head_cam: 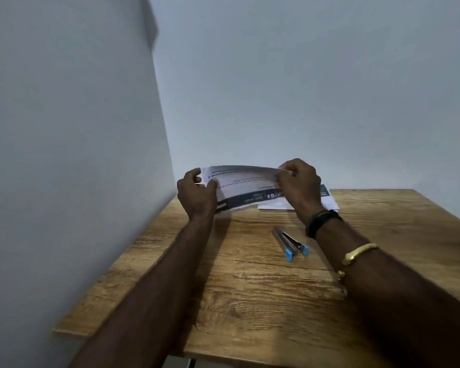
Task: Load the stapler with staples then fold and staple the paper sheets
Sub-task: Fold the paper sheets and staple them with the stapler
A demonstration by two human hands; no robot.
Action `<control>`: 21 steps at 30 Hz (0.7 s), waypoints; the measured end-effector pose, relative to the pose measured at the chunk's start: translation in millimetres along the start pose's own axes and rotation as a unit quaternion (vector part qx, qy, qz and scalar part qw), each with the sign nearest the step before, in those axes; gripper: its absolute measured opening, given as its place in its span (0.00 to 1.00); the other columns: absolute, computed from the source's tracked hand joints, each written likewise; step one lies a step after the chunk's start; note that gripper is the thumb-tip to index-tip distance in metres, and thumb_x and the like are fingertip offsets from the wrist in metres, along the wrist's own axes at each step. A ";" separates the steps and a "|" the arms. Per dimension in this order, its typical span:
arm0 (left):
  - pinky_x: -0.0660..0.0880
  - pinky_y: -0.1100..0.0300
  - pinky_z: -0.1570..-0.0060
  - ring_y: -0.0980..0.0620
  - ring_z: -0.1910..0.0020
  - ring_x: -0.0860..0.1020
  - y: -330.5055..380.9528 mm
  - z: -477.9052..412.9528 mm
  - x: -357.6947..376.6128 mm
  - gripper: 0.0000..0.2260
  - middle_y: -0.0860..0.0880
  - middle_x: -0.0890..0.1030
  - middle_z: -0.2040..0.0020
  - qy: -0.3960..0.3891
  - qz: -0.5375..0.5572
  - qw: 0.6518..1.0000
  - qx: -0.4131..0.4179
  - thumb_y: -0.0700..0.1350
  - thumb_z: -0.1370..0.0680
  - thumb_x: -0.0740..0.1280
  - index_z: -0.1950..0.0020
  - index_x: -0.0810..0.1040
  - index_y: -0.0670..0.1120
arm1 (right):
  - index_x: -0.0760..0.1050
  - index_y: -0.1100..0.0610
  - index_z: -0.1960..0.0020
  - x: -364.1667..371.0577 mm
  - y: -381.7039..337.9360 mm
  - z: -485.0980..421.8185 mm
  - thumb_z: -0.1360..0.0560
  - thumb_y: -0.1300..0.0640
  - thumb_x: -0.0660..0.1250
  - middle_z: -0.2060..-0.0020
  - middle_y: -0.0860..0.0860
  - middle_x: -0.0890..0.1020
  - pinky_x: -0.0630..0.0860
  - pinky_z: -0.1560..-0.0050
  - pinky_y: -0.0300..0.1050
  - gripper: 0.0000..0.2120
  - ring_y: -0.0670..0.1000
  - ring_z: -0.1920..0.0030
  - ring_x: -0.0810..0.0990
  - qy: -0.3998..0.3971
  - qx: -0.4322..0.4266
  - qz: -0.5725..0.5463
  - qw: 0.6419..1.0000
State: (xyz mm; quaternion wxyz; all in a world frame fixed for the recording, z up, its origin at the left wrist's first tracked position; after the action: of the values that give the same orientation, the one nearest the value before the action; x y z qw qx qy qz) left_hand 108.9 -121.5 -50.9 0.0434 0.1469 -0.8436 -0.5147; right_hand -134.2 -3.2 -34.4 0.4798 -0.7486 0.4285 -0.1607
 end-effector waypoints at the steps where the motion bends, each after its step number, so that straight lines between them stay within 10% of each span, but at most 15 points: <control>1: 0.74 0.59 0.50 0.49 0.52 0.79 0.1 2.1 3.1 0.16 0.44 0.81 0.45 0.010 -0.005 1.000 -0.011 0.45 0.26 0.75 0.40 0.80 0.45 | 0.81 0.53 0.56 -5.6 -0.4 0.3 0.26 0.60 0.70 0.61 0.44 0.84 0.80 0.55 0.46 0.03 0.49 0.56 0.84 0.000 -0.003 0.000 1.000; 5: 0.81 0.48 0.48 0.41 0.52 0.83 -11.5 19.3 21.7 0.22 0.42 0.82 0.50 -0.009 0.070 0.979 -0.189 0.60 0.20 0.64 0.42 0.76 0.42 | 0.84 0.54 0.57 -27.8 3.7 7.4 0.26 0.60 0.71 0.60 0.46 0.86 0.81 0.54 0.45 0.04 0.48 0.55 0.85 -0.001 0.004 -0.021 1.000; 8: 0.84 0.47 0.55 0.42 0.62 0.83 -22.0 39.7 44.0 0.35 0.39 0.83 0.57 -0.095 0.299 0.879 -0.359 0.72 0.23 0.57 0.46 0.76 0.38 | 0.85 0.58 0.57 -36.9 11.0 11.5 0.25 0.61 0.73 0.59 0.52 0.87 0.84 0.47 0.55 0.03 0.54 0.53 0.86 -0.021 0.005 -0.025 0.999; 11: 0.83 0.46 0.53 0.41 0.58 0.84 -26.5 48.4 56.2 0.27 0.37 0.85 0.52 -0.175 0.378 0.816 -0.402 0.65 0.22 0.63 0.49 0.77 0.39 | 0.84 0.60 0.58 -41.1 22.7 13.6 0.25 0.62 0.73 0.58 0.52 0.88 0.84 0.45 0.56 0.04 0.53 0.51 0.87 -0.061 0.003 -0.012 0.998; 15: 0.77 0.53 0.68 0.45 0.66 0.81 -36.8 50.5 50.7 0.02 0.32 0.81 0.42 -0.203 0.211 0.871 -0.394 0.37 0.21 0.67 0.52 0.78 0.39 | 0.83 0.56 0.63 -41.0 33.1 18.9 0.24 0.61 0.73 0.65 0.43 0.84 0.75 0.58 0.37 0.09 0.36 0.61 0.81 -0.118 -0.015 0.085 0.989; 21: 0.81 0.46 0.49 0.40 0.55 0.81 -48.2 38.3 45.0 0.07 0.39 0.82 0.51 -0.163 0.062 0.940 -0.294 0.31 0.29 0.71 0.58 0.79 0.42 | 0.81 0.60 0.63 -25.8 39.5 33.3 0.25 0.59 0.68 0.62 0.52 0.84 0.79 0.47 0.51 0.10 0.53 0.57 0.81 -0.225 0.015 0.257 0.940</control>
State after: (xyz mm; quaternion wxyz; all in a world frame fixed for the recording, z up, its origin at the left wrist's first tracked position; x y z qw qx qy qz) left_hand 67.3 -122.5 -114.8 -0.0222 -0.0107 -0.6578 -0.7528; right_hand -146.7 29.8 -80.1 0.5999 -0.6224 0.4846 0.1337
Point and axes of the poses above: each hand's wrist, its own z-axis away from the middle knuckle, its own x-axis out of the palm, y = z × x, the point moved 7 cm from there along -z, towards the middle knuckle
